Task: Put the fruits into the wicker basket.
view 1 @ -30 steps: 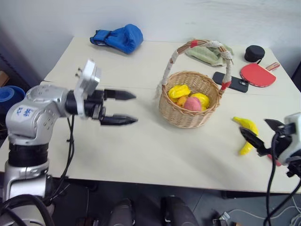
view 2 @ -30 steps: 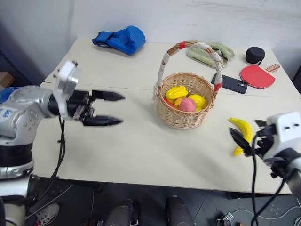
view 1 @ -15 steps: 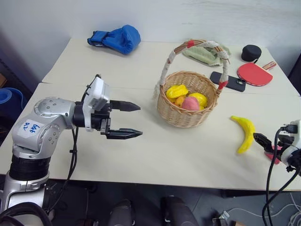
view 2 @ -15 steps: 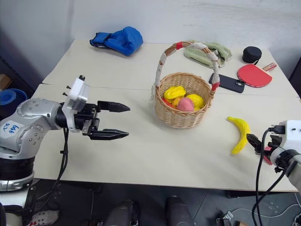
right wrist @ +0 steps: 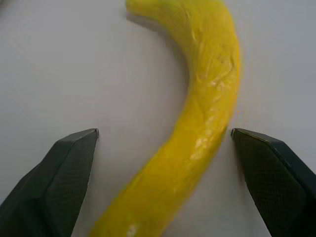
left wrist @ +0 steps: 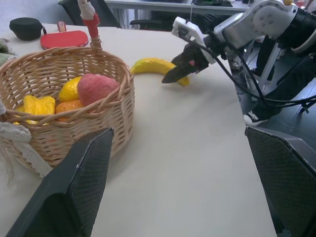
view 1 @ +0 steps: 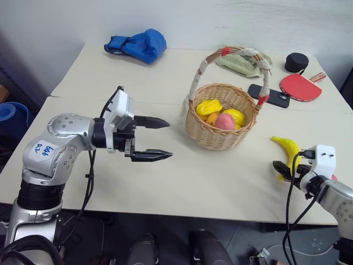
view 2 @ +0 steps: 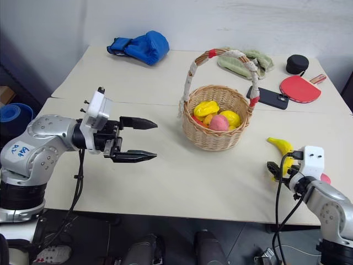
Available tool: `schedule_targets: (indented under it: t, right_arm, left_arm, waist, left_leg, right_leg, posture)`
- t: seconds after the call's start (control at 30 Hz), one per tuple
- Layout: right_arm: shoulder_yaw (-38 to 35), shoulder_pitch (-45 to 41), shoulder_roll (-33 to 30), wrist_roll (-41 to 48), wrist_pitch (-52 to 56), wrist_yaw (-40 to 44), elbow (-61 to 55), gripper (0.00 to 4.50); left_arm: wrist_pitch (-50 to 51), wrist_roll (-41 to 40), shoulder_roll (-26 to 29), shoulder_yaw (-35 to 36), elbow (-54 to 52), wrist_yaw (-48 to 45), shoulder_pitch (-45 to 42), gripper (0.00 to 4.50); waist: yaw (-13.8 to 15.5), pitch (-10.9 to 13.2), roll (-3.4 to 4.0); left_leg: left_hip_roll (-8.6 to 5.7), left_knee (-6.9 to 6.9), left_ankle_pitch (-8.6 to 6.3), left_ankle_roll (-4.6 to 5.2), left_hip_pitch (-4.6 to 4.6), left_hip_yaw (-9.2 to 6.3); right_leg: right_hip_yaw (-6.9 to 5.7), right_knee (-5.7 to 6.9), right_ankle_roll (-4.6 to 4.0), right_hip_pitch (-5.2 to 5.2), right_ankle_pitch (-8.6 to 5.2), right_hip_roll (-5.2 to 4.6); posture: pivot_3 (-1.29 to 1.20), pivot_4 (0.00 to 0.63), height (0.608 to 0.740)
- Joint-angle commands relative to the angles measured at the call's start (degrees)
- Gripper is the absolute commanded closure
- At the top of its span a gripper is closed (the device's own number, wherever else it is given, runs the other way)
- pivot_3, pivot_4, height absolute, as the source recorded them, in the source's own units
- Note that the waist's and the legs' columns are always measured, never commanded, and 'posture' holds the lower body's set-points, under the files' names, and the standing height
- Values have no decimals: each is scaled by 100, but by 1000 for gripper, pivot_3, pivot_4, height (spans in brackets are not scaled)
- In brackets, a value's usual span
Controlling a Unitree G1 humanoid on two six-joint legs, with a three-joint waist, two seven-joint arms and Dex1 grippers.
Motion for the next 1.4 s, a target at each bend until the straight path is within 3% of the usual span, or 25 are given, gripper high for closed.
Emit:
schedule_targets:
  t: [0.03,0.13,0.37,0.43,0.5,0.67,0.8,0.9,1.03,1.2,1.4]
  right_arm:
    - [-26,-69,25,-175,-227,37,79,383]
    - [-37,-31,9,-157,-349,210,-161,1121]
    - [-194,-2,26,-76,-288,281,-511,3601]
    - [-258,7,34,29,-321,381,-623,4069]
    - [-370,-1,54,243,-310,508,-816,4086]
    - [-1063,-263,-232,1732,325,753,-1817,4086]
    - [-1292,-698,-516,2439,667,395,-2043,4086]
    - [-1276,-1015,-762,3117,867,271,-2167,4086]
    - [-723,-1229,-1034,3725,1066,140,-2387,4086]
    - [458,-2021,-855,3446,932,-285,-2224,4086]
    - [1819,-3413,-226,1994,269,-469,-1269,4086]
  left_arm:
    - [-152,41,68,36,11,-12,-182,0]
    - [-195,79,77,20,63,-21,-199,0]
    - [-294,173,41,-25,192,-12,-231,0]
    - [-302,187,28,-30,214,3,-268,0]
    - [-327,210,23,-32,247,2,-291,0]
    - [-395,285,70,13,355,18,-347,0]
    - [-415,290,95,35,394,16,-367,0]
    - [-449,320,118,42,417,11,-367,0]
    - [-440,318,90,45,438,45,-421,0]
    - [-507,356,61,32,524,61,-469,0]
    - [-549,383,11,34,581,108,-539,0]
  waist:
    - [0,0,0]
    - [1,0,0]
    - [-5,0,1]
    - [-2,0,1]
    - [1,0,1]
    - [-14,7,14]
    - [-10,8,14]
    - [-4,8,14]
    - [-3,8,14]
    - [-32,8,14]
    - [-66,8,14]
  left_leg:
    - [-1,0,0,0,0,0]
    - [-1,0,0,0,-2,0]
    - [2,-2,0,-1,-2,0]
    - [1,-2,0,0,-3,0]
    - [0,-2,-1,0,-4,0]
    - [4,-2,-1,0,-5,0]
    - [4,-5,-2,0,-4,-2]
    - [2,-5,-3,1,-7,-2]
    - [4,-8,-3,2,-11,-4]
    - [3,-8,-3,4,-14,-2]
    - [3,-8,0,2,-34,0]
  right_leg:
    - [0,0,0,0,0,0]
    - [1,0,0,-1,0,0]
    - [0,1,0,-2,0,2]
    - [0,0,0,-3,0,1]
    - [0,-1,0,-3,0,0]
    - [0,0,0,-4,0,1]
    - [-2,-2,0,-5,0,1]
    - [-1,-6,0,-5,0,-2]
    - [-2,-12,0,-8,0,-3]
    - [0,-15,0,-10,0,-4]
    - [0,-3,0,-44,0,-3]
  posture:
    - [0,150,740]
    - [0,150,740]
    - [0,150,740]
    - [0,150,740]
    - [0,150,740]
    - [0,150,740]
    - [0,150,740]
    - [0,150,740]
    - [0,150,740]
    - [0,150,740]
    - [0,150,740]
